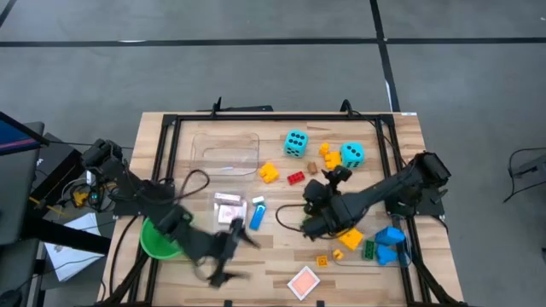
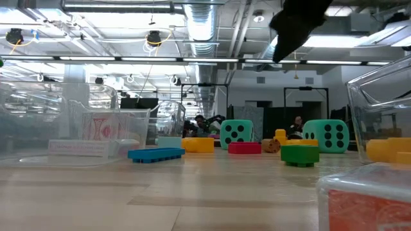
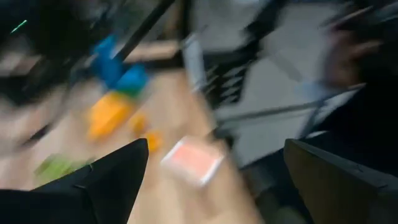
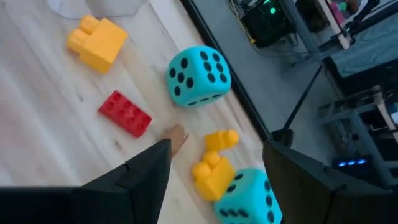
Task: Pick & Place Toys
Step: Put the red game piece into the bottom right transparent bin
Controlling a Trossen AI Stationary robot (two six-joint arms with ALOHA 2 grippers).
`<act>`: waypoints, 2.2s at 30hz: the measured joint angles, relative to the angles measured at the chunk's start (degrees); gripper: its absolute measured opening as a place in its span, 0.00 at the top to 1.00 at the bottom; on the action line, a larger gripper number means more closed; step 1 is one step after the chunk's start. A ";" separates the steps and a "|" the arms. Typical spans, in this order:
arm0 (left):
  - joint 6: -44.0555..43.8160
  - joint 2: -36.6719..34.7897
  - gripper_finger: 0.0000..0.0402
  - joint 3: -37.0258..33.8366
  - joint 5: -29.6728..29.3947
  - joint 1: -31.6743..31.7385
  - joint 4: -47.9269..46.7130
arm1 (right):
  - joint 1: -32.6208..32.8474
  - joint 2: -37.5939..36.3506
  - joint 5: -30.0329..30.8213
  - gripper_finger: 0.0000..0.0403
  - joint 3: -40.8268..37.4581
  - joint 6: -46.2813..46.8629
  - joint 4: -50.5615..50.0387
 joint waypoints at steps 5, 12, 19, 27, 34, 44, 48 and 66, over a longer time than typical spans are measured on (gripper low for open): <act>5.41 -0.40 0.08 0.00 -13.24 -9.70 4.67 | -5.26 -0.02 -0.17 0.41 -1.33 -10.67 9.86; 4.10 -1.85 0.08 0.02 -46.04 -20.33 5.22 | -12.78 -0.04 -8.43 0.46 -5.49 -27.29 28.97; 3.82 -1.87 0.08 0.02 -49.28 -22.67 5.71 | -17.18 -0.26 -17.02 0.49 -8.72 -33.72 37.14; 2.55 -1.87 0.08 0.02 -53.66 -22.68 5.66 | -23.15 -12.64 -25.69 0.50 -23.20 -34.37 53.01; 2.77 -1.87 0.08 0.02 -54.26 -21.98 5.61 | -25.92 -26.27 -42.30 0.50 -36.21 -35.33 74.31; 2.55 -1.87 0.08 0.02 -54.27 -19.37 5.65 | -30.16 -17.32 -48.56 0.50 -37.29 -30.42 78.06; 2.53 -1.87 0.08 0.02 -54.24 -19.02 5.63 | -30.00 -10.45 -48.69 0.50 -33.08 -36.08 75.21; 1.03 -1.85 0.08 0.02 -46.24 -19.78 4.23 | -27.32 -3.93 -48.38 0.50 -29.51 -61.17 68.79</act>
